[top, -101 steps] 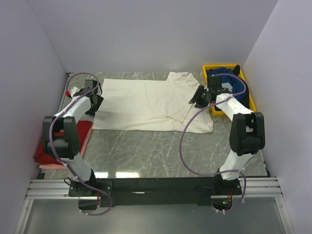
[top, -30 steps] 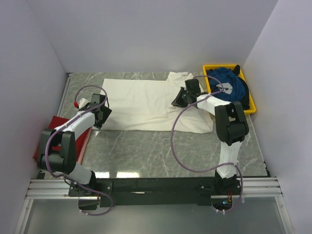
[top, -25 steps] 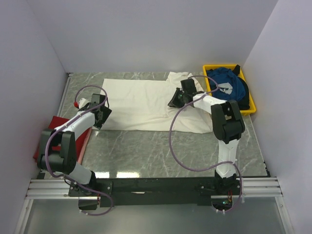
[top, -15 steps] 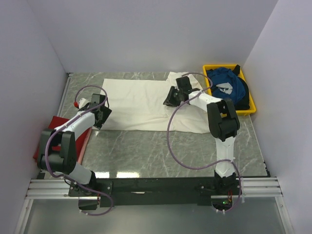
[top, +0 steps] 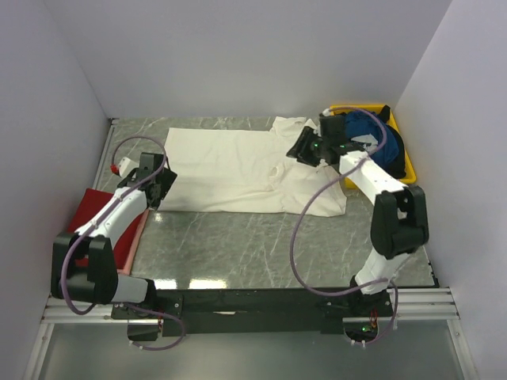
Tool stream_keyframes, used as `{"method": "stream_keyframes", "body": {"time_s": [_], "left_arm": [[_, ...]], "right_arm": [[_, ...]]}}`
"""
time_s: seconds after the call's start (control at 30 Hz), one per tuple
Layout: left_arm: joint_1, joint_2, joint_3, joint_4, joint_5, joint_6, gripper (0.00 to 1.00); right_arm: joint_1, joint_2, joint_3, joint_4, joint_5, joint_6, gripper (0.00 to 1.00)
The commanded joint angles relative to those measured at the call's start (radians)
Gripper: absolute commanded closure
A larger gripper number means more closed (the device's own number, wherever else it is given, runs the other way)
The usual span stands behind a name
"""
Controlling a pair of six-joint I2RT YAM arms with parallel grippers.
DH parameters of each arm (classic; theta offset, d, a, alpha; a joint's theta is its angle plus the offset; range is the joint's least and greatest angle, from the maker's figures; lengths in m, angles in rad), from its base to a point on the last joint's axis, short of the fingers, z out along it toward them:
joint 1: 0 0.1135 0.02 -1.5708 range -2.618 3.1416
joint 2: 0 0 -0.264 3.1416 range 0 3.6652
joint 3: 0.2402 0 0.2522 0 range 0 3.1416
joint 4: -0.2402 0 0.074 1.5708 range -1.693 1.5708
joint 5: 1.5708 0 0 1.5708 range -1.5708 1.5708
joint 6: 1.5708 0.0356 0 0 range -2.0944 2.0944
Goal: Fold and stack the t-shirts
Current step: Fold the tshirt
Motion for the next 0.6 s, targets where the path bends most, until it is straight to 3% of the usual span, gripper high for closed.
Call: {"method": "stream_keyframes", "body": {"time_s": [0.0,0.57], "left_arm": [[0.006,-0.060,-0.039,0.011,-0.003,-0.003,0.18],[0.096,-0.050,-0.211,0.145,0.029,0.003,0.26]], "right_arm": [[-0.040,-0.088,-0.096,0.026,0.006,0.008,0.48],[-0.195,-0.613,-0.727,0.117,0.001,0.092,0.51]]}}
